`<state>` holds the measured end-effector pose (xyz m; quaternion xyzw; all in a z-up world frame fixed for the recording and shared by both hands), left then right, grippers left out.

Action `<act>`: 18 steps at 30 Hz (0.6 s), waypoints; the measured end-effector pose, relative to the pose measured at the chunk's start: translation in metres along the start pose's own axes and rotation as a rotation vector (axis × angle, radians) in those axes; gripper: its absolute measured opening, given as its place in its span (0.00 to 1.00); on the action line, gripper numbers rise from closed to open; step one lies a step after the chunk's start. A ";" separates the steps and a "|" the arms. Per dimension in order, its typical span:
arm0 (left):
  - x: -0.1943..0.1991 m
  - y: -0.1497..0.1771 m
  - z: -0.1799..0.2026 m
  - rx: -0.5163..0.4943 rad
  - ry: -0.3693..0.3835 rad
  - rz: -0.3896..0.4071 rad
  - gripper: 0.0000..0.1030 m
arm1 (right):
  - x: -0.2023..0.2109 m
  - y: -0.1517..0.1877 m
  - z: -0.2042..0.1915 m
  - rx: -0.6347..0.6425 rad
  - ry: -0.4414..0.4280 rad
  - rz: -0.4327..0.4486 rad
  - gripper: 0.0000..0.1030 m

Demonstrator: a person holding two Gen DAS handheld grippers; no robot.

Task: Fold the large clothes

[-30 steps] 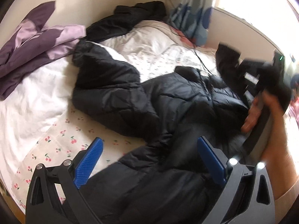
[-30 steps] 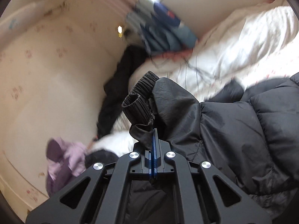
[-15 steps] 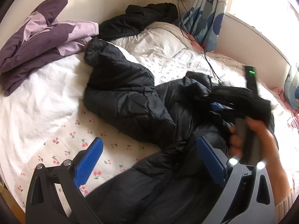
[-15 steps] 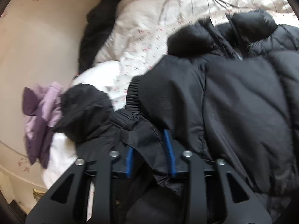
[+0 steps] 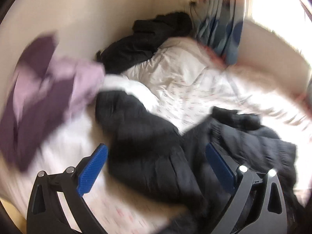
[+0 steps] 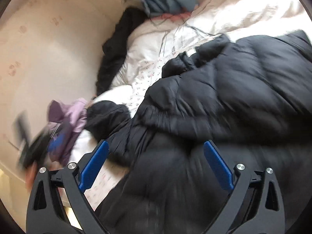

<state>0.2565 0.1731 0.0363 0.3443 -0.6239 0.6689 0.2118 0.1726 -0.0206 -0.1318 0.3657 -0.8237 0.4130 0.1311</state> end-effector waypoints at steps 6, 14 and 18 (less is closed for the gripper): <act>-0.145 -0.057 -0.011 -0.063 -0.491 -0.211 0.93 | 0.065 0.040 0.033 -0.173 -0.047 0.127 0.92; -0.227 -0.039 -0.045 0.154 -0.535 -0.366 0.93 | 0.057 0.044 0.027 -0.187 -0.150 0.076 0.92; -0.234 -0.027 -0.064 0.213 -0.489 -0.299 0.67 | 0.063 0.041 0.022 -0.168 -0.153 0.099 0.92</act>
Point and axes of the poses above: each gripper's, at about its wrist camera, not at the fingertips, and x roughly against the way its jaws point, z to its right, y to its underside, the point moved 6 cm from there along -x, roughly the way its jaws point, and after that the axes turned 7 degrees about x, right-handed, at the moved point
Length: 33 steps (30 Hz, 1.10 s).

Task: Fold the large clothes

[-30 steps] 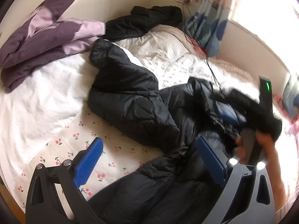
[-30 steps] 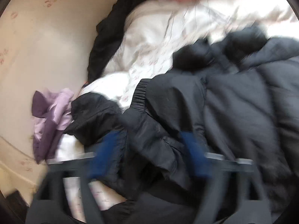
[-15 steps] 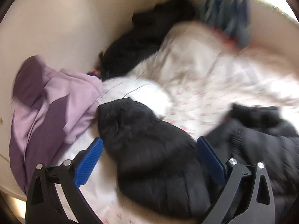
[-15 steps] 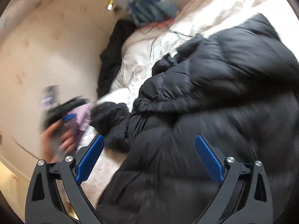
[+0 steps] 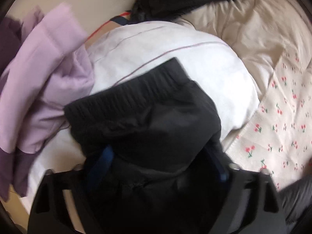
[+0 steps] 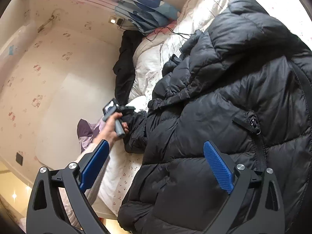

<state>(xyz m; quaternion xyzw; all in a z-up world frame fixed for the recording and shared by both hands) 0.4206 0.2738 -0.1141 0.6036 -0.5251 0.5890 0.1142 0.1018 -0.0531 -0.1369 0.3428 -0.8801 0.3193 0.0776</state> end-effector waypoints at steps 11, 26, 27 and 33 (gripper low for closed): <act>0.223 0.011 -0.116 -0.213 1.184 0.394 0.10 | 0.016 -0.008 -0.015 0.033 -0.011 0.063 0.92; 0.078 0.118 -0.395 0.042 1.168 0.262 0.69 | -0.030 0.027 -0.011 0.031 0.018 -0.072 0.92; 0.070 0.127 -0.406 0.127 1.124 0.261 0.93 | -0.030 0.027 -0.010 0.026 0.016 -0.072 0.92; 0.054 0.190 -0.430 0.427 1.152 0.183 0.94 | -0.030 0.028 -0.011 0.024 0.007 -0.075 0.92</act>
Point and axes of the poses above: each gripper's, at about its wrist camera, not at the fingertips, and x roughly against the way its jaws point, z to its right, y to its underside, the point moved 6 cm from there along -x, roughly the way its jaws point, and after that the axes turned 7 degrees about x, right-handed, at the moved point
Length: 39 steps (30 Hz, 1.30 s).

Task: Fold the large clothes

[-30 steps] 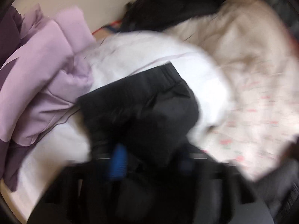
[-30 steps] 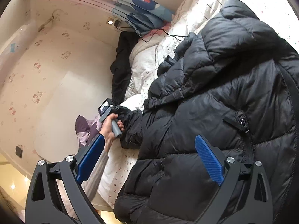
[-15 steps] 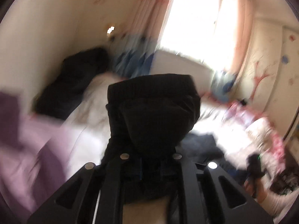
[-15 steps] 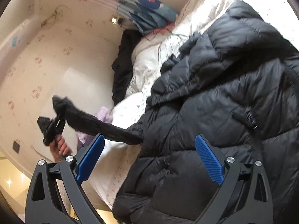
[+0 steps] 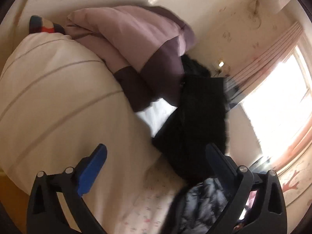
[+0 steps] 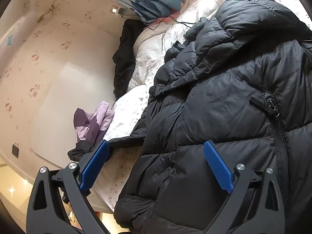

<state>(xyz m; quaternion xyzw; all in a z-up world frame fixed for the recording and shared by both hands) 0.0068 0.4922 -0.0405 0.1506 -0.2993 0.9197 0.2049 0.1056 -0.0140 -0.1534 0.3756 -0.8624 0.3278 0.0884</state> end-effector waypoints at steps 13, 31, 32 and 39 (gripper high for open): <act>-0.115 0.007 0.090 -0.096 -0.362 -0.104 0.78 | 0.005 -0.004 -0.008 0.085 0.062 0.020 0.92; -0.075 -0.098 0.269 -0.519 -0.015 0.126 0.10 | -0.004 0.001 0.016 0.122 0.168 0.010 0.92; -0.066 -0.103 0.248 -0.476 -0.050 0.123 0.10 | -0.006 0.002 0.016 0.127 0.169 0.003 0.92; -0.084 -0.161 0.192 -0.375 -0.142 0.104 0.09 | -0.008 0.005 0.002 0.229 0.223 0.033 0.92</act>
Point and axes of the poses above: each gripper's, at about its wrist camera, not at the fingertips, and x roughly against the way its jaws point, z to its right, y to its underside, the point moved 6 cm from there along -x, roughly the way its jaws point, and after that the axes turned 7 degrees about x, right-handed, at the moved point
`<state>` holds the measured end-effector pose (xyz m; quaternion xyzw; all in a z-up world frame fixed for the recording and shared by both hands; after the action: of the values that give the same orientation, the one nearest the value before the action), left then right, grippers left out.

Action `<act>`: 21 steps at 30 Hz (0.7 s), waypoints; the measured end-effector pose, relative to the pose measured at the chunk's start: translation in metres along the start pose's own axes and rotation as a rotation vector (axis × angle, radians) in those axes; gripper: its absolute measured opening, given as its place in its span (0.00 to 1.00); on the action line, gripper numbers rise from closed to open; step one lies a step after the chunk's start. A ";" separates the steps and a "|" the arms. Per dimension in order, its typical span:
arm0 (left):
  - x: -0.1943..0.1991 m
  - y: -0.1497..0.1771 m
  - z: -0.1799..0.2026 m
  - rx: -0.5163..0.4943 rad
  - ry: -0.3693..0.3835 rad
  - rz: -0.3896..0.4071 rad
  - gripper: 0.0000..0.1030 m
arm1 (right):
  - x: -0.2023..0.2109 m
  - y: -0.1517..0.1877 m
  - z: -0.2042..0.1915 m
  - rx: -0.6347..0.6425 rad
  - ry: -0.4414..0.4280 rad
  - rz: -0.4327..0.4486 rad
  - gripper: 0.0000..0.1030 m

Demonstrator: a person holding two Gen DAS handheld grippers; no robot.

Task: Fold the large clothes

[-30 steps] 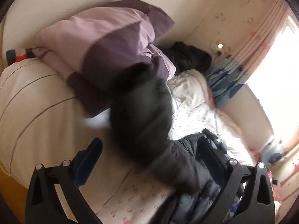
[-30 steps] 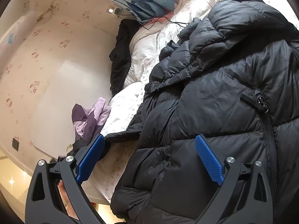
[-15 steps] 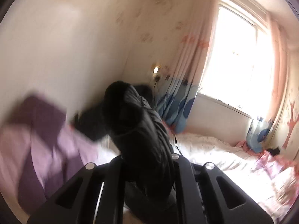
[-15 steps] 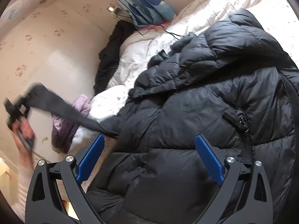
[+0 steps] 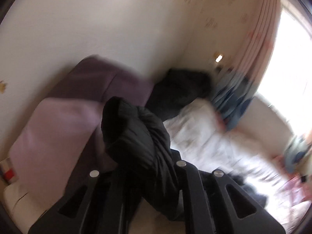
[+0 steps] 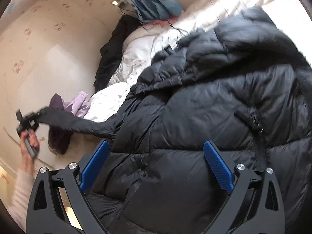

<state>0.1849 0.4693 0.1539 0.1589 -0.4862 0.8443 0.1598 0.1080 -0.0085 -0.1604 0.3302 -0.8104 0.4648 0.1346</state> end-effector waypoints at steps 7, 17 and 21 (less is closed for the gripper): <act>0.049 -0.055 0.135 -0.209 0.431 0.186 0.08 | -0.031 0.026 0.004 0.067 0.066 -0.116 0.92; -0.051 -0.021 -0.024 0.015 0.189 0.047 0.08 | -0.103 -0.117 -0.023 0.298 0.331 -0.024 0.92; -0.041 -0.031 -0.050 0.047 0.209 0.091 0.08 | -0.182 -0.155 0.003 0.256 0.427 -0.087 0.92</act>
<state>0.2293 0.5224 0.1365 0.0515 -0.4536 0.8738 0.1675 0.3464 0.0097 -0.1549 0.2733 -0.6832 0.6166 0.2798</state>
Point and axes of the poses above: each gripper's, at about its wrist camera, not at the fingertips, and x roughly against the way its jaws point, z to its right, y to its underside, the point moved 6 cm from there along -x, roughly the way its jaws point, and after that the axes turned 7 degrees about x, right-handed, at the moved point
